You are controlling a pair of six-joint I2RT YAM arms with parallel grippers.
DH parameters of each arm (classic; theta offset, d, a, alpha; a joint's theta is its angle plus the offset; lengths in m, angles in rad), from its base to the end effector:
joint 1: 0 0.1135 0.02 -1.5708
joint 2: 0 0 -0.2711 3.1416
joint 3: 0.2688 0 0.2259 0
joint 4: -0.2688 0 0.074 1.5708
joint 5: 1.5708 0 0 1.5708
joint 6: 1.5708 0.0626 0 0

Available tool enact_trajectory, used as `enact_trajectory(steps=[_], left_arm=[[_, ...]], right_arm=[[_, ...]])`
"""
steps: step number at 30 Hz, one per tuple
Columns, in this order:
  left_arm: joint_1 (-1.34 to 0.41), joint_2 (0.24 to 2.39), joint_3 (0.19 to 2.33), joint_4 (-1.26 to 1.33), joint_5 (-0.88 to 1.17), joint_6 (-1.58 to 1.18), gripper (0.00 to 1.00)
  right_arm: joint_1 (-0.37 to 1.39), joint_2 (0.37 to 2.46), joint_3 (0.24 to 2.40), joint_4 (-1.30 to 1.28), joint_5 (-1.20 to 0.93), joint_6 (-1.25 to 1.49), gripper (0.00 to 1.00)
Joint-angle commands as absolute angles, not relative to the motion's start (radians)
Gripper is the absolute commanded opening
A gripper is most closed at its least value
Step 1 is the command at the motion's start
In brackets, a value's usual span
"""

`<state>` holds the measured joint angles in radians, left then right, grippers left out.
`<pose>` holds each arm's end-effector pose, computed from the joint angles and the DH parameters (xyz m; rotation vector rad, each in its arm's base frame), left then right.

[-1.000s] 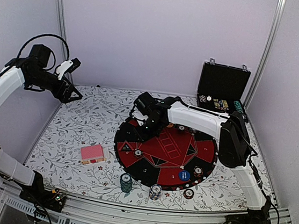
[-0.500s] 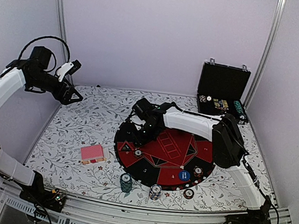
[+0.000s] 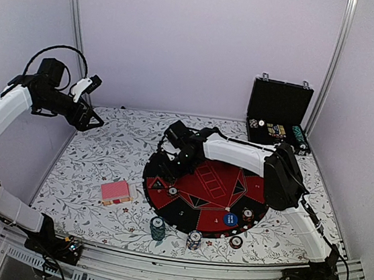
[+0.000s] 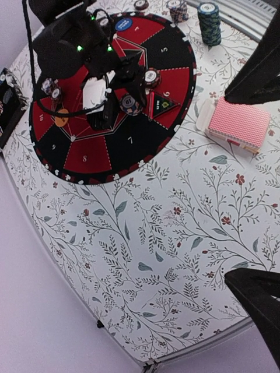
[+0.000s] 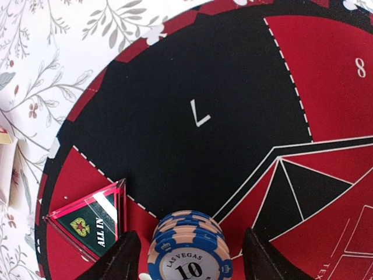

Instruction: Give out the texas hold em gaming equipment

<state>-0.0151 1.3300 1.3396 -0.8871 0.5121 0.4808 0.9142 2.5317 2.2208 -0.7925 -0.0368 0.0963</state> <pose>0.2542 -0.0345 0.3400 0.7851 2.2038 -0.3992 0.3214 0.4208 0.1374 -1.0956 2.4981 0.3582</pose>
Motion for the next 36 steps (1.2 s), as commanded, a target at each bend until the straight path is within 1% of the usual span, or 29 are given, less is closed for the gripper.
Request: enact_trajectory(steps=[1, 5, 6, 9, 11, 14, 16, 20, 25, 30, 36], left_arm=[[-0.025, 1.328, 1.329, -0.871, 0.515, 0.476, 1.00], [-0.025, 1.328, 1.328, -0.875, 0.515, 0.474, 1.00], [-0.025, 1.328, 1.328, -0.875, 0.514, 0.474, 1.00], [-0.025, 1.327, 1.327, -0.876, 0.508, 0.478, 1.00], [-0.025, 1.323, 1.322, -0.876, 0.508, 0.483, 1.00], [-0.025, 1.315, 1.306, -0.873, 0.511, 0.488, 1.00], [-0.025, 1.312, 1.299, -0.874, 0.508, 0.490, 1.00], [-0.025, 1.307, 1.286, -0.870, 0.490, 0.503, 1.00], [-0.023, 1.305, 1.279, -0.878, 0.479, 0.505, 1.00], [-0.023, 1.295, 1.296, -0.894, 0.478, 0.503, 1.00], [-0.024, 1.290, 1.308, -0.918, 0.475, 0.498, 1.00]], right_arm=[[0.907, 2.489, 2.279, -0.798, -0.018, 0.085, 0.65], [0.906, 2.435, 2.293, -0.821, -0.006, 0.083, 0.65], [0.907, 2.415, 2.291, -0.830, 0.029, 0.084, 0.65], [0.907, 2.332, 2.251, -0.854, 0.055, 0.094, 0.66], [0.912, 2.250, 2.157, -0.844, 0.053, 0.118, 0.67], [0.943, 2.117, 1.947, -0.792, 0.059, 0.149, 0.71], [0.976, 2.005, 1.819, -0.783, 0.065, 0.168, 0.74], [1.055, 1.857, 1.579, -0.787, 0.053, 0.209, 0.80], [1.153, 1.707, 1.395, -0.804, 0.013, 0.265, 0.86], [1.232, 1.647, 1.309, -0.810, -0.065, 0.289, 0.88], [1.280, 1.685, 1.270, -0.812, -0.079, 0.274, 0.89]])
